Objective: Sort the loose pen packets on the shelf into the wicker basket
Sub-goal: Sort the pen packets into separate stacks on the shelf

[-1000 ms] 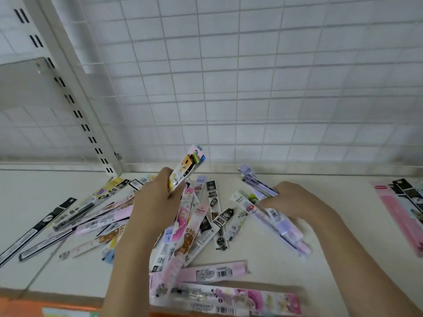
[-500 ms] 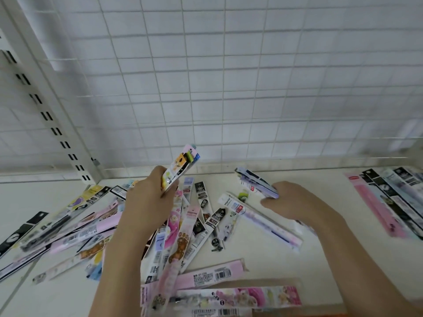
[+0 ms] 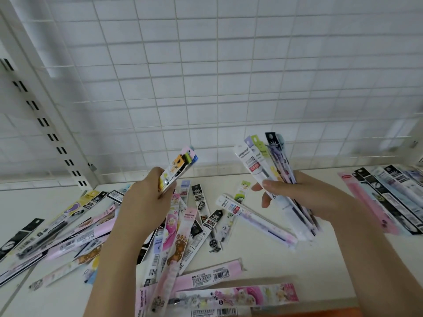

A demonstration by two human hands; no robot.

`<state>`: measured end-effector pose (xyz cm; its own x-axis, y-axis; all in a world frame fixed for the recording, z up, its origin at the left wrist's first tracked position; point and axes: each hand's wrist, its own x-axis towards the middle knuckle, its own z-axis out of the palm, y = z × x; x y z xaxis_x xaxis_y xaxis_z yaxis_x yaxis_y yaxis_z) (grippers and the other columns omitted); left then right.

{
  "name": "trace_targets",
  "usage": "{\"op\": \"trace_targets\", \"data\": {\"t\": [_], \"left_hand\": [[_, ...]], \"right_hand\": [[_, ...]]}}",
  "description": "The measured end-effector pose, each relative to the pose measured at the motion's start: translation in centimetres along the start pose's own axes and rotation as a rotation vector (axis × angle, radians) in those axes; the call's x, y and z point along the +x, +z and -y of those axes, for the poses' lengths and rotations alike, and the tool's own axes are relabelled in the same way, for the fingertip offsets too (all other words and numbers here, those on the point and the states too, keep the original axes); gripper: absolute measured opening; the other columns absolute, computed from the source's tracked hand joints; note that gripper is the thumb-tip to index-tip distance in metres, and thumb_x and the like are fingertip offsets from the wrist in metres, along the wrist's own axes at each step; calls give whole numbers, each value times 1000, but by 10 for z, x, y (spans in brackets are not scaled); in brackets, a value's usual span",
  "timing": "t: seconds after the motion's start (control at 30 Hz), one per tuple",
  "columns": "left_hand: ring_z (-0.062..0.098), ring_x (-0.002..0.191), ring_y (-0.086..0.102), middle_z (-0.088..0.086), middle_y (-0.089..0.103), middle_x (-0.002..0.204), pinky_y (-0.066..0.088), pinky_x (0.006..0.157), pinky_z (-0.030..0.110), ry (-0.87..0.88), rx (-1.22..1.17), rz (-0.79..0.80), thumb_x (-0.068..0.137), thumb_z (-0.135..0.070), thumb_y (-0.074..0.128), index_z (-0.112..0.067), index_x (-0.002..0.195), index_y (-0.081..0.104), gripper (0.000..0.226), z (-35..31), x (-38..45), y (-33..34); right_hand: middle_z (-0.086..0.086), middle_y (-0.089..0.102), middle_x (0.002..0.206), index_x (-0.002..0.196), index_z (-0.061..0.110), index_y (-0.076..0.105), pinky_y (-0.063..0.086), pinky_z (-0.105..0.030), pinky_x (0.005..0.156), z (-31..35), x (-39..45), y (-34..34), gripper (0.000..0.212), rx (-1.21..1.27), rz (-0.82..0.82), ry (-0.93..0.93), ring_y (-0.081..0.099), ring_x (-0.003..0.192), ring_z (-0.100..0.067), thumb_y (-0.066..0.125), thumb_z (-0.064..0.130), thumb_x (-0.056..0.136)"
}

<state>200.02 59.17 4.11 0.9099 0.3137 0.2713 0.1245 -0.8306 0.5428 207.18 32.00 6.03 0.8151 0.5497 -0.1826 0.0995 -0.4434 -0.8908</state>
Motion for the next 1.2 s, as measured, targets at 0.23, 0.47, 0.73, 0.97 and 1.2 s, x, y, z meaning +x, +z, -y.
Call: {"op": "trace_targets", "data": {"t": [0.23, 0.47, 0.73, 0.97, 1.2], "left_hand": [[20, 55, 51, 2, 55, 63, 35, 49, 28, -3, 16, 3, 95, -29, 47, -15, 104, 48, 16, 0, -1, -1], [15, 55, 51, 3, 57, 66, 32, 46, 26, -12, -1, 38, 94, -30, 47, -15, 101, 44, 16, -7, -4, 1], [11, 54, 51, -3, 54, 63, 33, 47, 25, -81, 20, 145, 92, -38, 50, -16, 97, 42, 24, -14, -4, 11], [9, 55, 50, -6, 53, 63, 31, 47, 23, -64, 47, 163, 91, -39, 51, -19, 94, 41, 23, -23, -2, 18], [9, 58, 51, -4, 54, 65, 33, 48, 24, -120, 60, 125, 92, -39, 51, -15, 96, 46, 24, -7, -9, 6]], "right_hand": [[8, 55, 57, 76, 17, 57, 37, -26, 59, -11, 13, 7, 31, -356, -137, 180, 53, 57, -15, 71, 45, 77], [-12, 66, 105, 112, 5, 56, 47, -33, 78, -25, 28, 37, 50, -603, -60, 286, 63, 99, -26, 71, 36, 76], [0, 39, 65, 68, 14, 39, 27, -29, 55, -25, 21, -1, 32, -472, -217, 226, 39, 58, -16, 64, 28, 83], [-4, 69, 93, 101, 12, 57, 48, -37, 83, -32, 25, -4, 20, -496, -309, 155, 63, 91, -24, 54, 26, 87], [0, 59, 81, 90, 15, 53, 35, -32, 72, -17, 39, 19, 15, -605, -231, 25, 57, 82, -24, 54, 30, 86]]}}
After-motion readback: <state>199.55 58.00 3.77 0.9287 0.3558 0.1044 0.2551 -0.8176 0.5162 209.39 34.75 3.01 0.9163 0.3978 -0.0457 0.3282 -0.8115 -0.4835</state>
